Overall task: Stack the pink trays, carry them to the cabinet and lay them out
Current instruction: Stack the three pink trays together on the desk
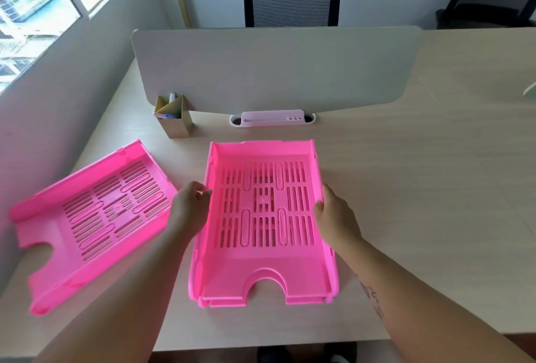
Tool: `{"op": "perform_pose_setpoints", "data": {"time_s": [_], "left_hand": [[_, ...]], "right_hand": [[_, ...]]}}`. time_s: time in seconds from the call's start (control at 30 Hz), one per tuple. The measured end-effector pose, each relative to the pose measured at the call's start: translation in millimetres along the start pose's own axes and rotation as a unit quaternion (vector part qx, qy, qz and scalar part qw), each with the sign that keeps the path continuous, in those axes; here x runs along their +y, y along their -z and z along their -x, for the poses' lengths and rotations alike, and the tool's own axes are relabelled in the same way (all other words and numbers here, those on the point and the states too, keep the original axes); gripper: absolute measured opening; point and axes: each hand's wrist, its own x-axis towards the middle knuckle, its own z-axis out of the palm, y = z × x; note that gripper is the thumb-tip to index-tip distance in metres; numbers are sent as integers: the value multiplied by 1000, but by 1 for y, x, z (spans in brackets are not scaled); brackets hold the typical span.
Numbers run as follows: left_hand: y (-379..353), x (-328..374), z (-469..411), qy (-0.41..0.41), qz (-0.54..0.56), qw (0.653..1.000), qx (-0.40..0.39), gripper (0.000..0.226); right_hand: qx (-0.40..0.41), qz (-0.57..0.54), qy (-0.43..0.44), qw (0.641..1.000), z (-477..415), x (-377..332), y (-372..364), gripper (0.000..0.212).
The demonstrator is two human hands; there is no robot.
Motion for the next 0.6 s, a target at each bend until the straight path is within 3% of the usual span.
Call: {"op": "perform_pose_setpoints", "data": {"time_s": [0.13,0.27,0.37,0.47,0.6], "left_hand": [[1,-3,7,0,35,999,-21,29],[-1,-6,36,23,58,995,-71,43],[-3,-16,59,100,183,964,-167,43],[-4,-24,63,141,254,938,-188,51],[-7,-21,56,148,262,934,-191,55]], "right_hand": [[-10,-8,0,1000,-3,4,0,53],[-32,-91,-25,995,3,5,-4,52],[-62,-191,-68,977,19,3,0,51],[-62,-301,-137,942,33,-1,4,54],[-43,-291,-171,940,30,-3,0,59]]}}
